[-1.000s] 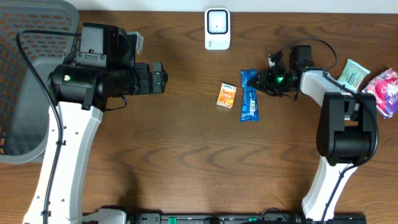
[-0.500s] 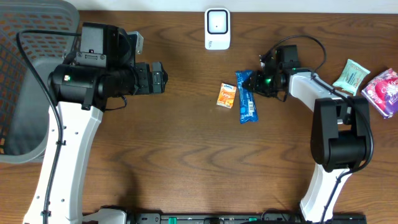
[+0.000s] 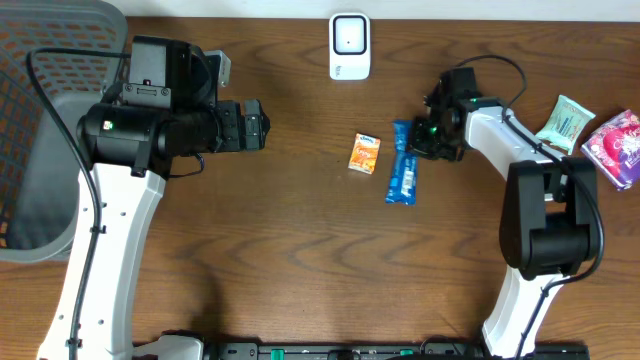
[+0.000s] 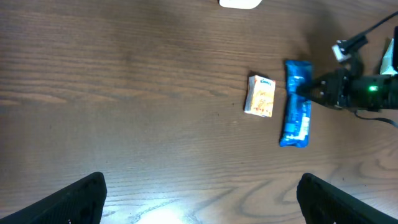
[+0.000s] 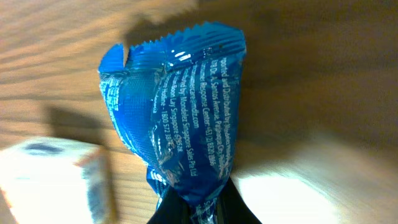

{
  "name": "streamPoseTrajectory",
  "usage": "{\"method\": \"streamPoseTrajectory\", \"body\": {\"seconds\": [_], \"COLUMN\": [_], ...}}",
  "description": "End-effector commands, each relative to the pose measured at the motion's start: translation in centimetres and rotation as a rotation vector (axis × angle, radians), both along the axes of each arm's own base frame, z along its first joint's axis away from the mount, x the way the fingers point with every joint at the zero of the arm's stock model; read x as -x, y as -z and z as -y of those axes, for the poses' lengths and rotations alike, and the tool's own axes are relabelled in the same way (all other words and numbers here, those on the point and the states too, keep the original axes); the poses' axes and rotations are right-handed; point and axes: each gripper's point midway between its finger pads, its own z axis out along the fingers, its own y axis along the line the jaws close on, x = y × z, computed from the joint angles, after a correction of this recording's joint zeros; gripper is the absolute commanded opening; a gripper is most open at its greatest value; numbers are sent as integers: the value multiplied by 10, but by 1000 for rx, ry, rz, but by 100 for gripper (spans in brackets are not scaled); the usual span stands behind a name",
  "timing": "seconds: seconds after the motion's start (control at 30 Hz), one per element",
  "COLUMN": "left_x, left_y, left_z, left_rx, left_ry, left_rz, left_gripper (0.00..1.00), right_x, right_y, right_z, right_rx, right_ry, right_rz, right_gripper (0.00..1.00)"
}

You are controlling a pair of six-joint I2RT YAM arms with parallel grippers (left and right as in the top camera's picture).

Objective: Scan the item barcode

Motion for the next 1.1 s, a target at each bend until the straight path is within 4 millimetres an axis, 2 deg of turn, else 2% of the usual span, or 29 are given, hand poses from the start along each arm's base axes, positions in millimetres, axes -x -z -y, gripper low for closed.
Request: {"method": "streamPoseTrajectory", "body": {"seconds": [0.0,0.1,0.2,0.33,0.47,0.63,0.73,0.9,1.07], "left_x": [0,0,0,0,0,0,0,0,0], "left_y": [2,2,2,2,2,2,2,2,2], "left_z": [-2,-2,-2,-2,-2,-2,-2,-2,-2], "left_rx": [-8,-8,-8,-8,-8,-8,-8,-8,-8], "left_ry": [-9,-9,-9,-9,-9,-9,-9,-9,-9], "left_rz": [-5,-5,-5,-5,-5,-5,-5,-5,-5], "left_gripper": [98,98,98,98,98,98,98,98,98], "right_x": [8,10,18,26,26,23,16,7,-12], "right_y": [-2,-17,-16,-28,-36,-39,-58,-99,-130], "right_z": [66,68,69,82,75,58,67,89,92], "right_rx": [406,523,646,882,952,952,1081,1379,1583], "right_ry": [87,67,53,106,104,132,135,46,-63], "right_rz": [-12,16,4,27,68,126,196,255,274], "right_gripper": [1,1,1,1,1,1,1,1,1]}}
